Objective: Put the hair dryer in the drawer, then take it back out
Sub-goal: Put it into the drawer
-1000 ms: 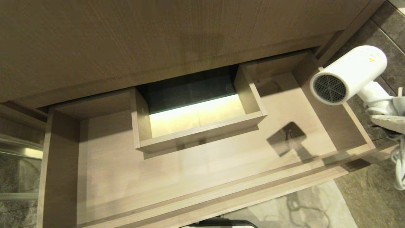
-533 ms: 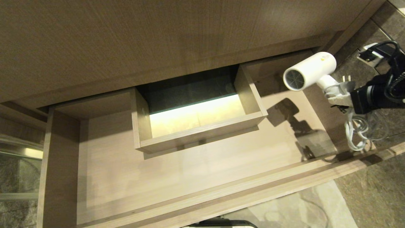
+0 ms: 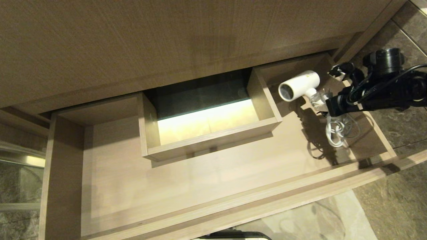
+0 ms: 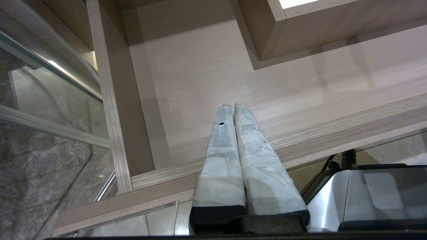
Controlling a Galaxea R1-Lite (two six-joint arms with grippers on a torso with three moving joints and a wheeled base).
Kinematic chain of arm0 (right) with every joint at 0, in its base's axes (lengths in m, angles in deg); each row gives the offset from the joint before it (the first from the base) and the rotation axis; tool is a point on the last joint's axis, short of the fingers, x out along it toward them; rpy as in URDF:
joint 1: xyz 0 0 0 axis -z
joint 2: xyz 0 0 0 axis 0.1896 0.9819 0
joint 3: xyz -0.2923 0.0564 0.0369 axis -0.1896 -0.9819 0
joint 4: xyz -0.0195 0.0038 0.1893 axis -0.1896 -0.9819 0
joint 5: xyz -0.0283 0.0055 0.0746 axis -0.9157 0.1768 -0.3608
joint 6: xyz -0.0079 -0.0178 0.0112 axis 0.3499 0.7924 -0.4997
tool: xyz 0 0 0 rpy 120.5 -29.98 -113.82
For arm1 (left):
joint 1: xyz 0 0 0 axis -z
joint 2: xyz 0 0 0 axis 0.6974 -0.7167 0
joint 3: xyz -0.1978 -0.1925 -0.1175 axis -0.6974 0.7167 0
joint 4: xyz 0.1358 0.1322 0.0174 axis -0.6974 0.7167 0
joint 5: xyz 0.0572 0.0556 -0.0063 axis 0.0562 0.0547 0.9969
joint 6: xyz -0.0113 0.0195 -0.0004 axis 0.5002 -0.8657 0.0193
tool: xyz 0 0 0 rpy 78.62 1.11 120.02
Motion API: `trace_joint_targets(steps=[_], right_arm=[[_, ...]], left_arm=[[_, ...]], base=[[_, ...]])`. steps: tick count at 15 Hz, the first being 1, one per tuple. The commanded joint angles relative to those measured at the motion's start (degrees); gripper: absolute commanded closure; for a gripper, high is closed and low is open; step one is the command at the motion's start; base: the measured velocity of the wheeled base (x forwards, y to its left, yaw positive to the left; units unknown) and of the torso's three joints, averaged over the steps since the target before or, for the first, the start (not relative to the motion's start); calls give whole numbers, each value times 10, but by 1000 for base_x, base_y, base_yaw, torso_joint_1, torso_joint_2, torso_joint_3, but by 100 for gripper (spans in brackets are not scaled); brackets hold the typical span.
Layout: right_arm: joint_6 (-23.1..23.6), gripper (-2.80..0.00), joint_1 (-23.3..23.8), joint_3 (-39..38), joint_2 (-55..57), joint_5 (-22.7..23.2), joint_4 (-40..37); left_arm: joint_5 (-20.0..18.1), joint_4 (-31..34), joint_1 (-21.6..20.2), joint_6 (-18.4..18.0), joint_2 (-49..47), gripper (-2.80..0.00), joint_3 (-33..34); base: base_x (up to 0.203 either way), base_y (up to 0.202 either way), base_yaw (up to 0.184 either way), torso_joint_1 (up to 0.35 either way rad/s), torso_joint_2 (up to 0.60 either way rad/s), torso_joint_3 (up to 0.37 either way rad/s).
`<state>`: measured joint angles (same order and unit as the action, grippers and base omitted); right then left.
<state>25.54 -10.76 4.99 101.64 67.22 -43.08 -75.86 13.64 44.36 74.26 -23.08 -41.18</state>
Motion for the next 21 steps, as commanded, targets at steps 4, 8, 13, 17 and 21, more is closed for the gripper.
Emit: trace_joint_targets(steps=[4, 8, 13, 17, 21], right_arm=[[3, 0, -18, 0, 75, -1, 117], [20, 0, -17, -24, 86, -6, 180], [41, -280, -17, -27, 93, -8, 182], [41, -280, -16, -35, 70, -9, 182], [22, -280, 5, -47, 8, -7, 175]], left_arm=[[0, 0, 0, 0, 0, 0, 1], [0, 0, 0, 0, 0, 0, 0], [0, 0, 0, 0, 0, 0, 0], [0, 0, 0, 0, 0, 0, 1], [0, 0, 0, 0, 0, 0, 0]], base=[[0, 0, 0, 0, 0, 0], [0, 0, 0, 0, 0, 0], [0, 0, 0, 0, 0, 0], [0, 0, 0, 0, 0, 0], [0, 0, 0, 0, 0, 0]])
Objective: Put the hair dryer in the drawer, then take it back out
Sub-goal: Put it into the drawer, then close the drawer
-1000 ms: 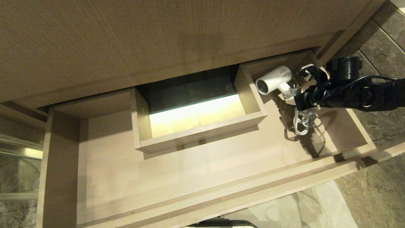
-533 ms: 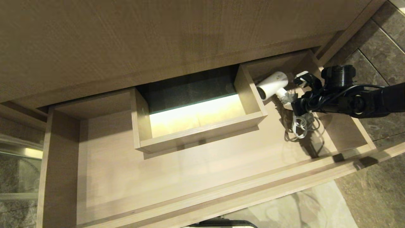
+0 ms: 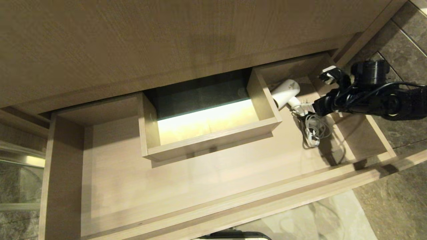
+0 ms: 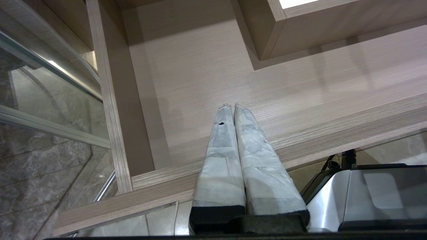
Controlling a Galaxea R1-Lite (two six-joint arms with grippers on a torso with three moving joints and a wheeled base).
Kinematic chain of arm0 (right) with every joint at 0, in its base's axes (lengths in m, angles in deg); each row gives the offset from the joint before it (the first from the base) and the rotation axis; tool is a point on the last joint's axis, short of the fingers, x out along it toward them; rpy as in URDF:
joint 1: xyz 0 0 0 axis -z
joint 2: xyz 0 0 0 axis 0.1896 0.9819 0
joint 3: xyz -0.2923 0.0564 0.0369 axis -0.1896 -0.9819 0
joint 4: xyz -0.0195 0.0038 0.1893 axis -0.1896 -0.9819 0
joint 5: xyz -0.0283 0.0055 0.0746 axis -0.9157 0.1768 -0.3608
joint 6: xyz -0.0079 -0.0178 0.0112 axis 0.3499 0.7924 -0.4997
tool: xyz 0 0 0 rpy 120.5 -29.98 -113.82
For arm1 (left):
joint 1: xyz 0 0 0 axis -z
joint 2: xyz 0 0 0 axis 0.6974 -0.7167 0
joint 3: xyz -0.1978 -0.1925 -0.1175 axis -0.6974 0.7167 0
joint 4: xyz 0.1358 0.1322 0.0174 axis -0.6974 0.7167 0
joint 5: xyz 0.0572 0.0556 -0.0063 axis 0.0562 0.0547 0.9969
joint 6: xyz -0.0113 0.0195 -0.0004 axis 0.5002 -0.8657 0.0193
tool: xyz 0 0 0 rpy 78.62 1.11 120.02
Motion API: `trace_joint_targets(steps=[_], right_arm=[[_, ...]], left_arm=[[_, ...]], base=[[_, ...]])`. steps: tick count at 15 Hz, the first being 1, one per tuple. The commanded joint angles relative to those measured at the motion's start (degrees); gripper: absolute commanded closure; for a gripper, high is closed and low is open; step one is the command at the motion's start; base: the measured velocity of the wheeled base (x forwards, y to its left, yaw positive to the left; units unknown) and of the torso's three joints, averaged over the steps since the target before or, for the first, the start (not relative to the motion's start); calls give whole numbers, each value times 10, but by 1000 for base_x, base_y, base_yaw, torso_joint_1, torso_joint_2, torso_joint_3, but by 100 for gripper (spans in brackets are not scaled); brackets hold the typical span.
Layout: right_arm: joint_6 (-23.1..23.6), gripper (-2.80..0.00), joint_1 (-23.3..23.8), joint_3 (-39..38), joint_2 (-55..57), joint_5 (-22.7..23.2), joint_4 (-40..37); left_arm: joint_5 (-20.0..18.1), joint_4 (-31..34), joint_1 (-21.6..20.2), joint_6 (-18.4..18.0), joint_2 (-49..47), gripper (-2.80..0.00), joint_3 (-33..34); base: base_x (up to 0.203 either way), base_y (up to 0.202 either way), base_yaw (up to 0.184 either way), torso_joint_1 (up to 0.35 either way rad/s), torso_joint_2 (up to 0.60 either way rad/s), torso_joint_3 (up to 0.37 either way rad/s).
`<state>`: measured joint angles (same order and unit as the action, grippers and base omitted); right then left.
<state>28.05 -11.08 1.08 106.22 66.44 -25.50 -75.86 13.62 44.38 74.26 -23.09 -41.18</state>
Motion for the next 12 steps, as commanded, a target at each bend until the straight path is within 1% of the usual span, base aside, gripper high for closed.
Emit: trace_joint_targets(steps=[1, 2, 3, 6, 10, 12], right_arm=[[-7, -280, 16, -27, -74, 1, -4], [-10, -280, 25, -58, -123, 1, -7], [-11, 0, 36, -92, -170, 1, -12], [-10, 0, 63, -203, -316, 0, -53], [-9, 0, 77, -333, -464, -2, -116], [7, 0, 93, -408, -531, -15, -179]], left_arm=[[0, 0, 0, 0, 0, 0, 1], [0, 0, 0, 0, 0, 0, 0], [0, 1, 0, 0, 0, 0, 1], [0, 0, 0, 0, 0, 0, 0], [0, 0, 0, 0, 0, 0, 0], [0, 0, 0, 0, 0, 0, 0]], base=[[0, 0, 0, 0, 0, 0], [0, 0, 0, 0, 0, 0], [0, 0, 0, 0, 0, 0], [0, 0, 0, 0, 0, 0], [0, 0, 0, 0, 0, 0], [0, 0, 0, 0, 0, 0]])
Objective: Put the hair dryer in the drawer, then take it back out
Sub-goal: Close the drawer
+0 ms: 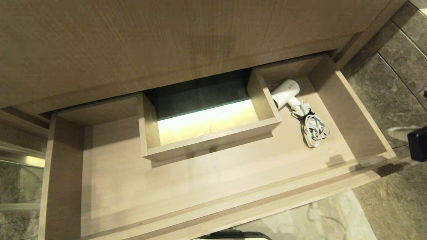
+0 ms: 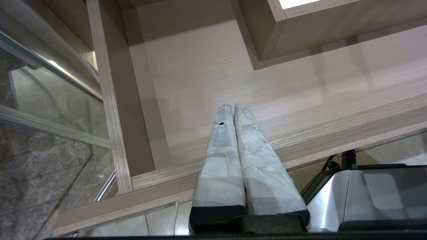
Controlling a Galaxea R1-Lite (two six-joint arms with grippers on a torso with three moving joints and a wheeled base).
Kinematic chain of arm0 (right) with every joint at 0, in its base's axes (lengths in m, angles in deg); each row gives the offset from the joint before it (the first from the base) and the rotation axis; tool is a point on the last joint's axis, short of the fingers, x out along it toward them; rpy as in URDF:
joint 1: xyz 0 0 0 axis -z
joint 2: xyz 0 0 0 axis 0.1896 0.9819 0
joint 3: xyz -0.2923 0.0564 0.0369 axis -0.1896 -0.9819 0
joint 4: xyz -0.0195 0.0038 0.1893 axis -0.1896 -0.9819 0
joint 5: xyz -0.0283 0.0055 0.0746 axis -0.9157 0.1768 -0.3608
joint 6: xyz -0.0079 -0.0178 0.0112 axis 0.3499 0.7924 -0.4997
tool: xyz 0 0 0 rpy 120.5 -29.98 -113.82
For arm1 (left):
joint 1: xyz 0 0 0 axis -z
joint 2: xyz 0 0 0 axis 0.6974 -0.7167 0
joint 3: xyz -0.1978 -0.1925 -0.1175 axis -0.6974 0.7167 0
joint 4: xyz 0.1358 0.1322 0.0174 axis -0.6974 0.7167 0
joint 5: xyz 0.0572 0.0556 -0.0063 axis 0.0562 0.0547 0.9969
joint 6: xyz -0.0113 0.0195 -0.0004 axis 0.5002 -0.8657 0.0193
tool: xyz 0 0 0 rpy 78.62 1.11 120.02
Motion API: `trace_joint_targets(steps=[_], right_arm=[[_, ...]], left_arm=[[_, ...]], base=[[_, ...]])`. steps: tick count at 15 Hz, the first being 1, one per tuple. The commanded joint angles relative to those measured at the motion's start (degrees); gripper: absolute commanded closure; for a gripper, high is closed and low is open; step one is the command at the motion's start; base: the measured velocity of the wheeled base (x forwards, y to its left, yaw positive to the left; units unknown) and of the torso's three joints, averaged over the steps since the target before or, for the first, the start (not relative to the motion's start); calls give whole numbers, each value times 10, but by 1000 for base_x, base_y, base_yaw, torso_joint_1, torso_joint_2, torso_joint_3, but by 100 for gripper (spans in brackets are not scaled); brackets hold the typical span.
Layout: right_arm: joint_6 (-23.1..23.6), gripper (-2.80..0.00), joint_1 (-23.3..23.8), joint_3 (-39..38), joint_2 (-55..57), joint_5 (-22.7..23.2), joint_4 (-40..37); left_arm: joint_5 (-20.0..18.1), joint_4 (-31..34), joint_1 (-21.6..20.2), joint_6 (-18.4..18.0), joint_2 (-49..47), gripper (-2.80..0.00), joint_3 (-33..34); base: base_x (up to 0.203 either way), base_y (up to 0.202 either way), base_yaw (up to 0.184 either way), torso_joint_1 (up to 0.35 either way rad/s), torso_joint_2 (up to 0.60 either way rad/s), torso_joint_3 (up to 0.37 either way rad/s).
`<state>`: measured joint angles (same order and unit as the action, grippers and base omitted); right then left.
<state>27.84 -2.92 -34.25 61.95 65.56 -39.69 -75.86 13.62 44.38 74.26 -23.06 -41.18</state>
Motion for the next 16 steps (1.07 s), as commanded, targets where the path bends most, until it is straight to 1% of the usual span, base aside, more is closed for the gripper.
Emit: trace_joint_targets(steps=[1, 2, 4, 7, 11, 16], right_arm=[[17, 0, 20, -86, -108, -24, -60], [23, 0, 28, -112, -129, -45, -81], [30, 0, 48, -145, -147, -62, -105], [34, 0, 50, -182, -159, -94, -108], [31, 0, 50, -181, -117, -93, -97], [30, 0, 49, -166, -59, -88, -62]], left_arm=[[0, 0, 0, 0, 0, 0, 1], [0, 0, -1, 0, 0, 0, 1], [0, 0, 0, 0, 0, 0, 0], [0, 0, 0, 0, 0, 0, 0], [0, 0, 0, 0, 0, 0, 0], [0, 0, 0, 0, 0, 0, 0]], base=[[0, 0, 0, 0, 0, 0], [0, 0, 0, 0, 0, 0], [0, 0, 0, 0, 0, 0], [0, 0, 0, 0, 0, 0], [0, 0, 0, 0, 0, 0], [0, 0, 0, 0, 0, 0]])
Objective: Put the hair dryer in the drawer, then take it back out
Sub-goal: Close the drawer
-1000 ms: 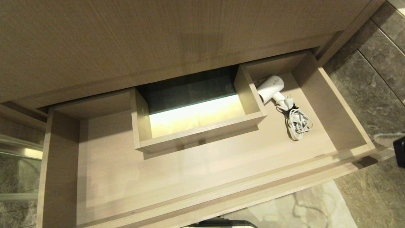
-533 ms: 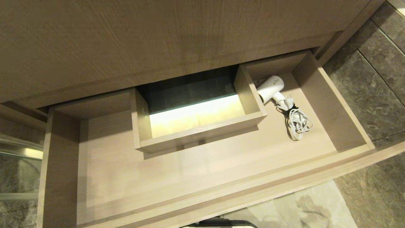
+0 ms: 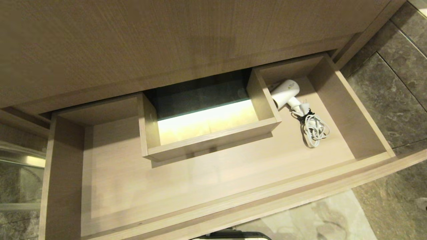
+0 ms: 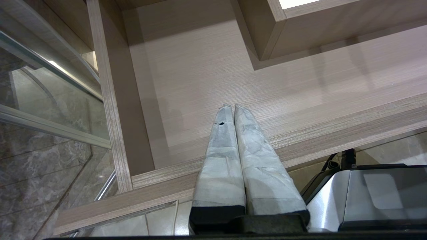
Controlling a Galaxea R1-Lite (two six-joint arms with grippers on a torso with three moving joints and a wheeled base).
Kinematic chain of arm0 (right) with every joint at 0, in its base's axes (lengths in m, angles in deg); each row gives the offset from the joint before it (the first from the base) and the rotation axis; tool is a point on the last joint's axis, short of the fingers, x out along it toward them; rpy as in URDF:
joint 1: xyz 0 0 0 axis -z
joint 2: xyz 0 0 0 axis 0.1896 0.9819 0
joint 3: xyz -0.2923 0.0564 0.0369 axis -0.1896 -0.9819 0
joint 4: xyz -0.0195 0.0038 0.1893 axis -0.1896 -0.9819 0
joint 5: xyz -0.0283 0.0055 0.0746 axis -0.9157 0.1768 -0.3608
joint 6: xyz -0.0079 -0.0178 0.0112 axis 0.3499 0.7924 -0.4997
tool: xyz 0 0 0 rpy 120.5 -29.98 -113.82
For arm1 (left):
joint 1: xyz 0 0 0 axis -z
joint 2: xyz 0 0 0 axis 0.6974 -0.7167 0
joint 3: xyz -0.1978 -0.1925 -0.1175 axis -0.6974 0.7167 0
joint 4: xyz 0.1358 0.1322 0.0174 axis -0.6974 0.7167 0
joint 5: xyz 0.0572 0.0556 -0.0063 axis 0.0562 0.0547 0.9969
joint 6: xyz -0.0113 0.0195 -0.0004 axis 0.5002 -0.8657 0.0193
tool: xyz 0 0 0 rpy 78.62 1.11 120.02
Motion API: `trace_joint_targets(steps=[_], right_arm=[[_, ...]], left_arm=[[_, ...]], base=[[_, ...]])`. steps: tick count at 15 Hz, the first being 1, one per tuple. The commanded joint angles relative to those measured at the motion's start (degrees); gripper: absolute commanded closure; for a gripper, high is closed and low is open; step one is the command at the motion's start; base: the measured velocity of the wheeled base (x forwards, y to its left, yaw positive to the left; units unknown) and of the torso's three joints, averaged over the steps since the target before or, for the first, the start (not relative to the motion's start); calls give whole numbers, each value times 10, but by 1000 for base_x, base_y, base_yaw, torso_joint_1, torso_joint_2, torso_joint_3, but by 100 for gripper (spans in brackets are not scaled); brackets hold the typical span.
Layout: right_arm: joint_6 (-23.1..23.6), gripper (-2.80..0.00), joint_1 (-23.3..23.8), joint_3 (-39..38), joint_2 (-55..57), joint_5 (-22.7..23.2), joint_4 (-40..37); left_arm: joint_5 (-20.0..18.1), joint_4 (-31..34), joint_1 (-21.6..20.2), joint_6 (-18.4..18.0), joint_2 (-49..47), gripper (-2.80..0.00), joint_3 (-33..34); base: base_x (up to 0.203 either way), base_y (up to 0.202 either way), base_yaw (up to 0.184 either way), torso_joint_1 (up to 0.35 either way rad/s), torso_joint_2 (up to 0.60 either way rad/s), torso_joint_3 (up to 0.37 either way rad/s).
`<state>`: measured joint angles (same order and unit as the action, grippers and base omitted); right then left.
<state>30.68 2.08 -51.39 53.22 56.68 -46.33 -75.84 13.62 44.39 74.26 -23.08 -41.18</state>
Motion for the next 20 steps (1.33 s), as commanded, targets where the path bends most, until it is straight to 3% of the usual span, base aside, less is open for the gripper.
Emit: trace_joint_targets(steps=[1, 14, 16, 17, 19, 20], right_arm=[[2, 0, -1, 11, 42, 1, 12], [-1, 0, -2, 127, 177, 4, 82], [-3, 0, -3, 141, 183, 38, 116], [-3, 0, -3, 149, 186, 81, 166], [-12, 0, -8, 167, 205, 119, 258], [-51, 0, -18, 186, 219, 126, 285]], left_arm=[[0, 0, 0, 0, 0, 0, 0], [0, 0, 0, 0, 0, 0, 0], [0, 0, 0, 0, 0, 0, 0], [0, 0, 0, 0, 0, 0, 0], [0, 0, 0, 0, 0, 0, 0], [0, 0, 0, 0, 0, 0, 0]], base=[[0, 0, 0, 0, 0, 0], [0, 0, 0, 0, 0, 0], [0, 0, 0, 0, 0, 0], [0, 0, 0, 0, 0, 0], [0, 0, 0, 0, 0, 0], [0, 0, 0, 0, 0, 0]])
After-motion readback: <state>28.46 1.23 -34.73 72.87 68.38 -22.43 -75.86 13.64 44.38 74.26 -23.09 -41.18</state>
